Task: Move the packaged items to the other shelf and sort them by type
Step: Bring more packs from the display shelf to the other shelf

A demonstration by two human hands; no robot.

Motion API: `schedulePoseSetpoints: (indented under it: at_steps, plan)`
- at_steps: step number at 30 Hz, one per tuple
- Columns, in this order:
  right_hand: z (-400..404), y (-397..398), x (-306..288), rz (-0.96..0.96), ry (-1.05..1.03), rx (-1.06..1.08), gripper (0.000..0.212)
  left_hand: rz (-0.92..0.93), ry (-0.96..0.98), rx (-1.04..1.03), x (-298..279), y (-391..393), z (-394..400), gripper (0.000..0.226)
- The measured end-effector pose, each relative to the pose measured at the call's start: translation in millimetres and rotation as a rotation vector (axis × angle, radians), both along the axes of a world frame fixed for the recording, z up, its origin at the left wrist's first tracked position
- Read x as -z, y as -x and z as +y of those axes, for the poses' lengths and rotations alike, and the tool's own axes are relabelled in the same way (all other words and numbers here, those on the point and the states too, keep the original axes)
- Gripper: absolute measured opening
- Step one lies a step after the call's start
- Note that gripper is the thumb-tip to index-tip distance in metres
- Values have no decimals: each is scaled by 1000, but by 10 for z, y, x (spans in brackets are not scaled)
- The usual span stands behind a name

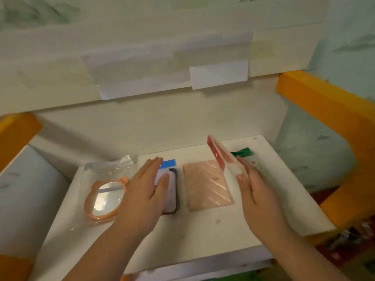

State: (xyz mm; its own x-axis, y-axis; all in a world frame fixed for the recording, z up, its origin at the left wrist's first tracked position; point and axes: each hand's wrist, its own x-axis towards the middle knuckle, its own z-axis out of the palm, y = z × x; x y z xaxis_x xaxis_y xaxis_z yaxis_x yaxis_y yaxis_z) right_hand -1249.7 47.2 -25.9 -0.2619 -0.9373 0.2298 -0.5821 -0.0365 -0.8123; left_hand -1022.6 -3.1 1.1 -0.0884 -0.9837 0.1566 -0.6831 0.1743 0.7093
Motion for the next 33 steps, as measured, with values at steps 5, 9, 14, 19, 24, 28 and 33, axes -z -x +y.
schedulePoseSetpoints:
  at_steps: [5,9,14,19,24,28,33]
  plan:
    - [-427,-181,189,754,-103,-255,84,-175,67,-105,-43,-461,8,59]
    - [-486,-298,314,851,-191,-440,52,-229,18,-121,-26,-638,31,73]
    - [-452,-362,324,782,-253,-478,57,-366,-7,-97,-20,-637,42,81]
    - [-404,-330,94,618,-185,-412,50,-462,-13,-57,-126,-486,70,63]
    - [-413,-260,-246,507,-27,-263,40,-467,66,-49,-159,-457,8,63]
    - [-338,-275,-462,485,13,-199,45,-470,103,-35,-186,-430,50,65]
    - [-236,-467,-543,426,23,-235,47,-533,215,-65,-342,-577,202,61]
